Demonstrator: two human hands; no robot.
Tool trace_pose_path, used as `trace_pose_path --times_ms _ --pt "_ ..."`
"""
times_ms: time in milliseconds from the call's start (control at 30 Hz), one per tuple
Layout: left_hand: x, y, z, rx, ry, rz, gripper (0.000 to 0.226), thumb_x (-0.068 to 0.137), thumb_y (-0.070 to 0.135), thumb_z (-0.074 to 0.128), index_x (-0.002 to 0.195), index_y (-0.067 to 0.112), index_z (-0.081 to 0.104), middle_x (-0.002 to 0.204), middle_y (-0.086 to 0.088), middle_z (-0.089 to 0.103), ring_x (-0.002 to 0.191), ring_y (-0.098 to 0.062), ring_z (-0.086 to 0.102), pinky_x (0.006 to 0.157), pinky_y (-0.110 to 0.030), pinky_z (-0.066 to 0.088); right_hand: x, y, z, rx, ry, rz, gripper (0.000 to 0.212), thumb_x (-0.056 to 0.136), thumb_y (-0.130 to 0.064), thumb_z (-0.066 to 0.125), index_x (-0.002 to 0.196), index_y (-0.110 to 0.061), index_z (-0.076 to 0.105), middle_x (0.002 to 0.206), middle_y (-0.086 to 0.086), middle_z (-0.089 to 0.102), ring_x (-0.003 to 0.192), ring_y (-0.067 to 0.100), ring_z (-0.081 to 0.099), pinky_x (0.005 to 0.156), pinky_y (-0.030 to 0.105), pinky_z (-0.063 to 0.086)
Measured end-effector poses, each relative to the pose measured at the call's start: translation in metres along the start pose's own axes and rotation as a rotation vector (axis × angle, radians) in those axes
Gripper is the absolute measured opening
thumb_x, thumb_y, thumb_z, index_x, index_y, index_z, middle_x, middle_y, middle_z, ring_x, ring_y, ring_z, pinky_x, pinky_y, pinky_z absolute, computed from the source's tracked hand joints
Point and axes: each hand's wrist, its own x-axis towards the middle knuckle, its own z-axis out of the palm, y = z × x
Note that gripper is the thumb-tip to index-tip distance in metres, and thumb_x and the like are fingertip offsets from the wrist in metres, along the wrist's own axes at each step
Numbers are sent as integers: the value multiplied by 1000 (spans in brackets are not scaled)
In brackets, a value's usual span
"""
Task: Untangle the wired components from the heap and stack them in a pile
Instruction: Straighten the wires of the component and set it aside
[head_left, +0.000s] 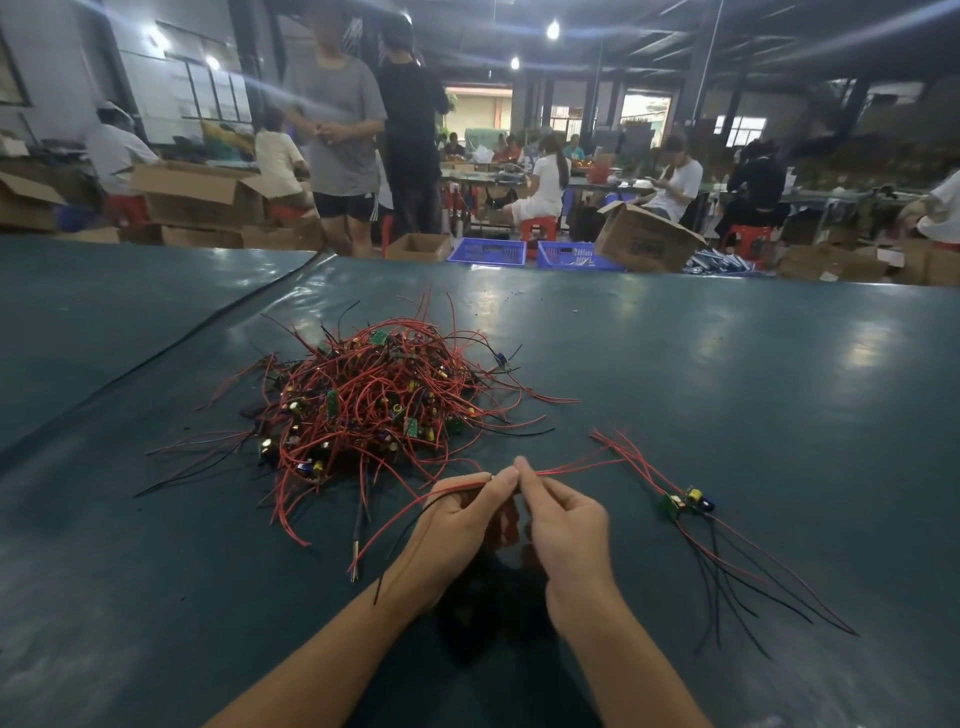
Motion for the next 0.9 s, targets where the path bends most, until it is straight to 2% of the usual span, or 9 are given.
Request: trace_pose_path --times_ms 100,200,267,333,400,567,733,800,900 --pt "-1 1 0 40 -27 17 32 91 40 60 74 15 72 66 2 67 65 -13 64 61 -20 49 -2 1 2 -34 13 -11 30 90 -30 68 62 -24 78 65 6 73 61 17 69 62 31 59" --pt "-2 6 3 112 -42 52 41 95 35 55 58 22 66 56 2 63 54 -9 60 58 -16 46 7 -6 -6 29 128 25 26 91 -28 67 70 -19 79 62 24 57 58 22 55 62 37 57" --pt "-3 9 3 82 -55 36 42 91 39 56 54 20 63 53 -2 59 49 -12 57 56 -18 46 18 -13 -19 84 224 1 20 92 -27 66 82 -15 78 60 10 40 44 8 37 41 19 40" --pt "-3 10 1 43 -68 6 42 84 45 58 52 18 62 51 -4 57 48 -12 55 54 -18 46 27 -20 -32 168 275 -4 19 93 -26 65 82 -14 75 60 -3 35 34 3 24 32 16 24" --pt "-3 9 1 6 -87 -31 42 79 50 59 50 19 61 50 -3 56 48 -12 54 54 -18 46 30 -23 -40 223 276 -28 22 93 -27 65 77 -15 75 58 -5 36 33 3 22 31 16 21" --pt "-1 7 -1 -202 -62 -109 42 69 56 67 48 21 57 49 -1 52 49 -14 50 54 -22 44 19 -17 -27 184 167 -60 29 87 -41 68 69 -20 76 52 -11 42 38 4 26 33 17 25" --pt "1 6 -7 -274 -123 -118 56 62 68 76 46 22 50 49 -1 43 51 -17 45 58 -26 44 6 -6 -10 -59 -74 -100 50 79 -62 61 61 -19 44 57 5 40 50 16 40 45 27 39" --pt "0 6 -7 -263 -189 -125 57 63 71 74 47 23 48 50 1 43 52 -15 45 58 -23 45 1 -4 -6 -110 -171 -65 61 84 -62 57 60 -6 53 63 13 48 59 22 49 54 40 48" --pt "-2 9 -5 -253 -207 -138 56 67 72 69 48 20 60 51 7 53 49 -8 52 55 -19 47 0 -2 -5 -112 -182 -103 57 95 -43 56 58 -1 65 58 11 61 56 22 58 57 27 52"
